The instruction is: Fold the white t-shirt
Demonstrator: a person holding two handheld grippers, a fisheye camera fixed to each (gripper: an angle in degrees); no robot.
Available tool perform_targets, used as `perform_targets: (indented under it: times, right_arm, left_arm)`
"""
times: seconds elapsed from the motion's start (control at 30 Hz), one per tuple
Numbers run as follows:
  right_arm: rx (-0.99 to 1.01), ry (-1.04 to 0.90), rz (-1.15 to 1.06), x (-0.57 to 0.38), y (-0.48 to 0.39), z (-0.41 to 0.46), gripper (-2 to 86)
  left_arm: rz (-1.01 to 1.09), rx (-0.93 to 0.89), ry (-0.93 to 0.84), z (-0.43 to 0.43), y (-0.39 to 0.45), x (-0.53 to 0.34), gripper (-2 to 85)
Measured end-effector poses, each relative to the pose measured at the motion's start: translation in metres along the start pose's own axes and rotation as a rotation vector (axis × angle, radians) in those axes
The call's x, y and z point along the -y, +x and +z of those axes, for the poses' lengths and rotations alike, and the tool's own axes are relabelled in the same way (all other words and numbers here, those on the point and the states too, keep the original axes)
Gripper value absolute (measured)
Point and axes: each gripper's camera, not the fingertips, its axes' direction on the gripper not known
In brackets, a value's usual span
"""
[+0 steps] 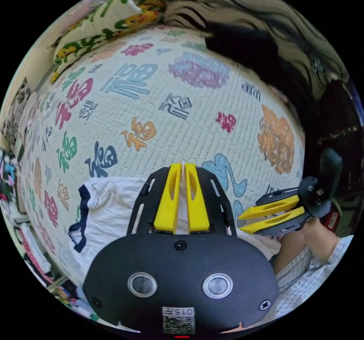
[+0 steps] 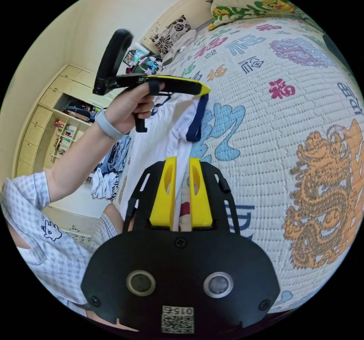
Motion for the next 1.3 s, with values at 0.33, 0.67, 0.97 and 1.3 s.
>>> perform_targets:
  times: [0.33,0.67,0.97,1.3]
  right_arm:
    - [0.048,0.091,-0.078,0.048,0.001,0.001,9.6]
    - [0.057,0.007,-0.414,0.068,-0.032,-0.008,12.0]
    - [0.250,-0.246,-0.592,0.090,-0.065,0.000,3.6]
    - [-0.183,-0.054,-0.461,0.046,-0.082,-0.055,0.9]
  left_arm:
    - [-0.205,-0.350,0.292,-0.049,-0.085,-0.023,0.1]
    - [-0.132,-0.394,0.262,-0.044,-0.087,-0.007,0.1]
    - [-0.080,-0.387,0.219,-0.039,-0.081,0.016,0.2]
    - [-0.244,-0.371,0.294,0.017,-0.055,0.079,0.3]
